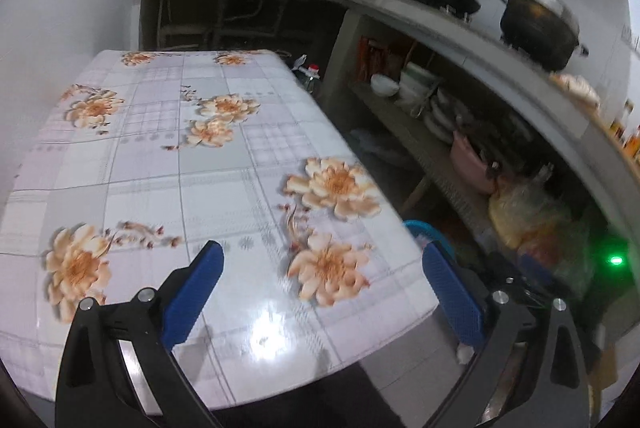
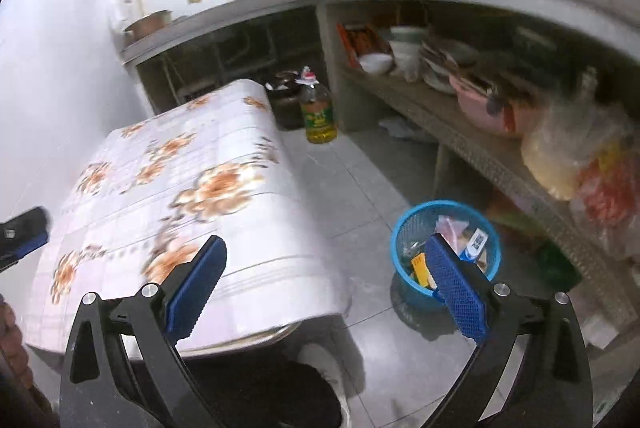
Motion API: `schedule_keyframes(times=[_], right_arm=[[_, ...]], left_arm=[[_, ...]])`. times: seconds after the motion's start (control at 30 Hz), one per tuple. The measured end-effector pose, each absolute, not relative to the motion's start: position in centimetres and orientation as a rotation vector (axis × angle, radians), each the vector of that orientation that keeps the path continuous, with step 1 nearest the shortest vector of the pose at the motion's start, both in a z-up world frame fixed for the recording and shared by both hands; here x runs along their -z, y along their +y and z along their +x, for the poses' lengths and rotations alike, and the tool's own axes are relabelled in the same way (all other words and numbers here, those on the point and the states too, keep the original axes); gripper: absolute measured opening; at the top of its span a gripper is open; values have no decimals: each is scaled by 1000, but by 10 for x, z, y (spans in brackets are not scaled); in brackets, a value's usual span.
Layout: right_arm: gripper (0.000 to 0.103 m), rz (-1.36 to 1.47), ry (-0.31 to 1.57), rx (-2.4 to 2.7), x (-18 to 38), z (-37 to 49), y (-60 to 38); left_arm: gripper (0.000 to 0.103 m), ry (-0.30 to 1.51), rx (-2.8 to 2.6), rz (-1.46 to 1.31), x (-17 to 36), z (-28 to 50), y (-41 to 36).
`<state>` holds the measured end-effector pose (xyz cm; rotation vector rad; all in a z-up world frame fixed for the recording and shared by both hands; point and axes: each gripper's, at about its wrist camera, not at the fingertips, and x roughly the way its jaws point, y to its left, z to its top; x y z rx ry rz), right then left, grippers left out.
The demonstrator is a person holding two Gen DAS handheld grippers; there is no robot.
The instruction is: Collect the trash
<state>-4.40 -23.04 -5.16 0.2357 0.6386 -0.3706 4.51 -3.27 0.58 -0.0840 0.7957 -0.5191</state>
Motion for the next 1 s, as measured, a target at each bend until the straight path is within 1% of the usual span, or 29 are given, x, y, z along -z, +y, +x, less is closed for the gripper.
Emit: schedule_keyframes(times=[0.27,0.6,1.0], right_arm=[[95,118,622,505,52,-63,-198],[95,103,673,624,50,-73,-202],[95,102,704,669,49,-77,-213]], left_arm=[[98,751,333,38,11,16,-50],[98,844,175,149,29,9,-66],[98,837,120,137,25,1,-62]])
